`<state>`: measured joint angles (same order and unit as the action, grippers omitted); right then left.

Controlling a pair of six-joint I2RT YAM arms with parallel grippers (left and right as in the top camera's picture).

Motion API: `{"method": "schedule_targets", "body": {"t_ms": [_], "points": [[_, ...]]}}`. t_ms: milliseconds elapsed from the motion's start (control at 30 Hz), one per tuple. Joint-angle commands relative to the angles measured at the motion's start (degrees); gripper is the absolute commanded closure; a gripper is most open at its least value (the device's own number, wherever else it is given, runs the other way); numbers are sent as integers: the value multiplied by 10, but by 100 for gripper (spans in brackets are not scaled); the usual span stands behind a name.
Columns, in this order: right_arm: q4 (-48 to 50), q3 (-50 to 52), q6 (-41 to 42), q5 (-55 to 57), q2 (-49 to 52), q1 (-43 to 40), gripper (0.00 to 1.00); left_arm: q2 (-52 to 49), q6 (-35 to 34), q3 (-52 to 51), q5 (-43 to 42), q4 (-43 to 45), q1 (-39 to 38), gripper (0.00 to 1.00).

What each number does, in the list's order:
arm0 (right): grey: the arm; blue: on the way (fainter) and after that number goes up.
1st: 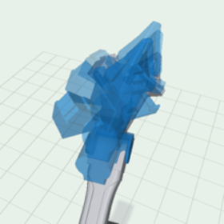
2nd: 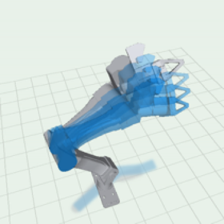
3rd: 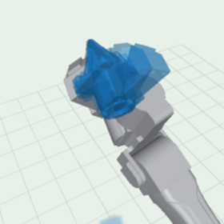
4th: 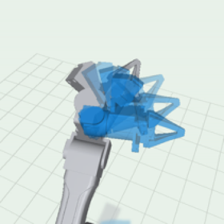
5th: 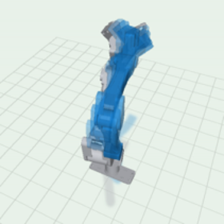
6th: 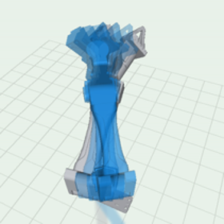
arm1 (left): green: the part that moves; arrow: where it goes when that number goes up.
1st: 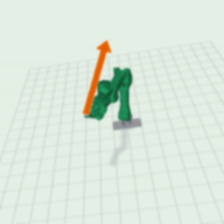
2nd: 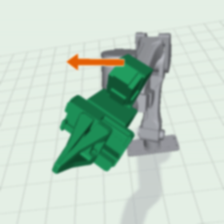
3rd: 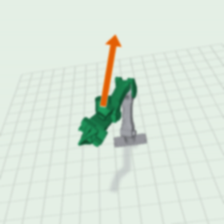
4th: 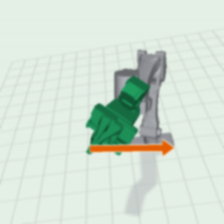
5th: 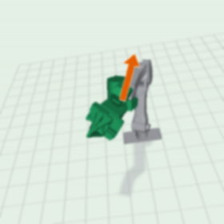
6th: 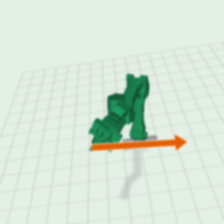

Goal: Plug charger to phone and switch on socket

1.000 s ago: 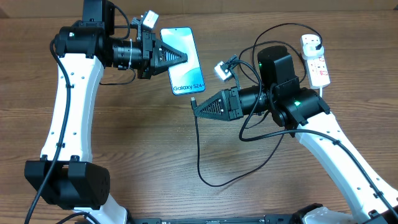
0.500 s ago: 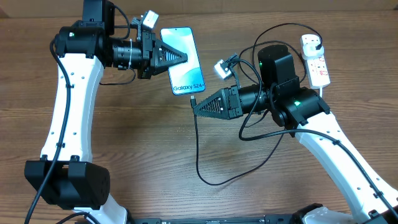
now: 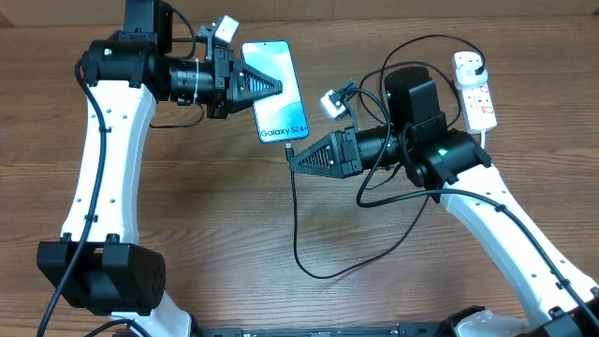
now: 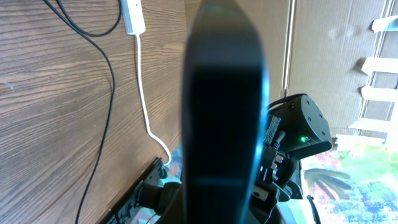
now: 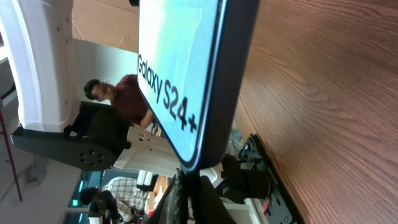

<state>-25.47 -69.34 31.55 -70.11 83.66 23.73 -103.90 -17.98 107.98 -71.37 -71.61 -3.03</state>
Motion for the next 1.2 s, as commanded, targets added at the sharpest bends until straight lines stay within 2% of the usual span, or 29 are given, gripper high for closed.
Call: {"method": "schedule_targets", "body": {"t_ms": [0, 400, 1167], "points": [[9, -15, 10, -10, 3, 3, 96, 1, 13, 1, -30, 1, -4, 96], [19, -15, 17, -41, 3, 3, 96, 1, 13, 1, -25, 5, -4, 96], [31, -15, 17, -31, 4, 5, 96, 1, 12, 1, -32, 7, -4, 96]]}}
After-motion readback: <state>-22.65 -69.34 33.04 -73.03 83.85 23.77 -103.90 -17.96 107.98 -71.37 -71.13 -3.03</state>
